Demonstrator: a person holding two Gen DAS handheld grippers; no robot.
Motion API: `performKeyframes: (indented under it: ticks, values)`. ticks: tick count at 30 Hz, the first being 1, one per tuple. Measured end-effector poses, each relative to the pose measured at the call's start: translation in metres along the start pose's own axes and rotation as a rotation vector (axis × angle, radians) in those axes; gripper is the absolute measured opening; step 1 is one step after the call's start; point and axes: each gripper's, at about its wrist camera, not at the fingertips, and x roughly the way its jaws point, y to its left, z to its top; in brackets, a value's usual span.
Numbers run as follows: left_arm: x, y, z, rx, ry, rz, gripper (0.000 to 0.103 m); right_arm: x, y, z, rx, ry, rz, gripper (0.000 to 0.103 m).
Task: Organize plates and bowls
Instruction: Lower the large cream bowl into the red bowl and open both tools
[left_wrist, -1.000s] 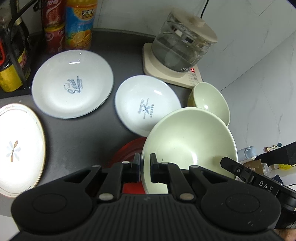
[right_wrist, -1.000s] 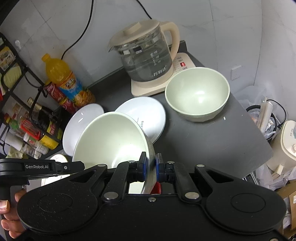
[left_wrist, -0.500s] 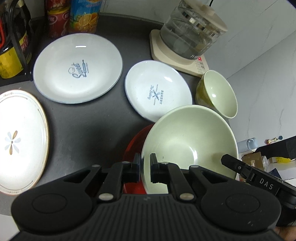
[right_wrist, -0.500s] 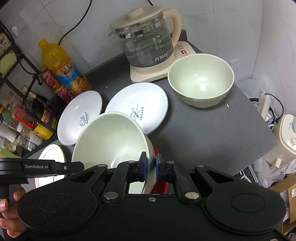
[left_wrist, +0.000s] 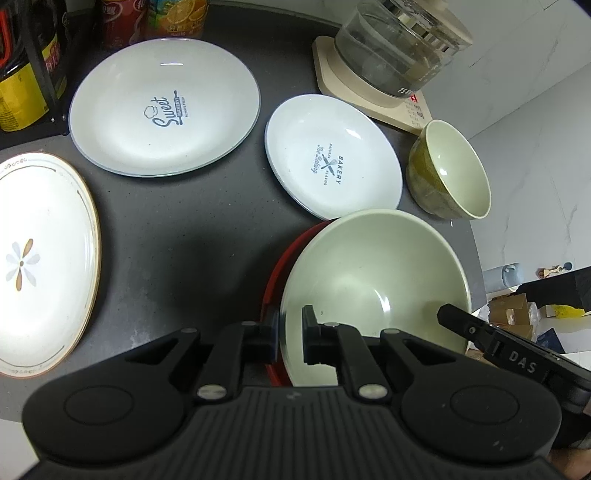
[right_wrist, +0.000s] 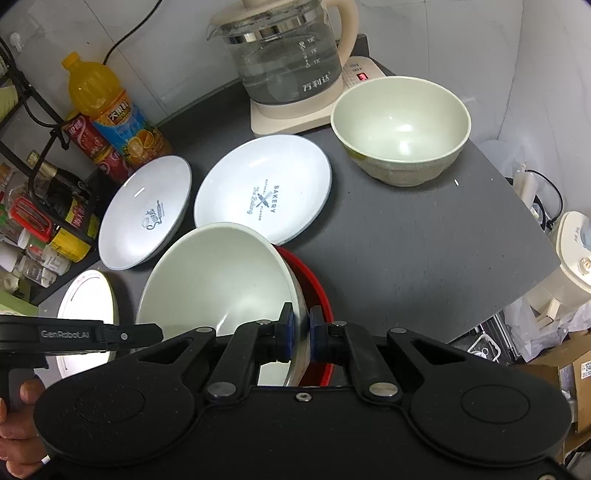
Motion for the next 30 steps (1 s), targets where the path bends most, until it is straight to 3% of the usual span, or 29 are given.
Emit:
performKeyframes:
  ticks: [6,15,19,22,27,30]
  values:
    - [0.000,0.002,0.003,-0.018,0.014,-0.006,0.010,0.008,0.000,-0.001,0.005,0.004,-0.021,0.007]
    - [-0.015,0.003,0.006,-0.015,-0.028,-0.011,0.010,0.014,0.005,-0.002,-0.029,0.019,-0.034,0.007]
    - [-0.017,0.002,0.006,-0.005,-0.036,-0.003,0.011,0.012,0.007,0.001,-0.031,0.040,-0.038,0.013]
    - [-0.020,-0.001,0.005,0.012,-0.040,0.009,0.025,0.003,0.010,0.002,-0.051,0.025,-0.032,0.029]
    - [-0.026,-0.011,0.005,0.039,-0.062,0.028,0.046,-0.010,0.009,0.004,-0.055,0.005,-0.002,0.029]
    - [-0.030,-0.019,0.005,0.061,-0.074,0.037,0.055,-0.016,0.005,0.005,-0.044,-0.003,0.011,0.036]
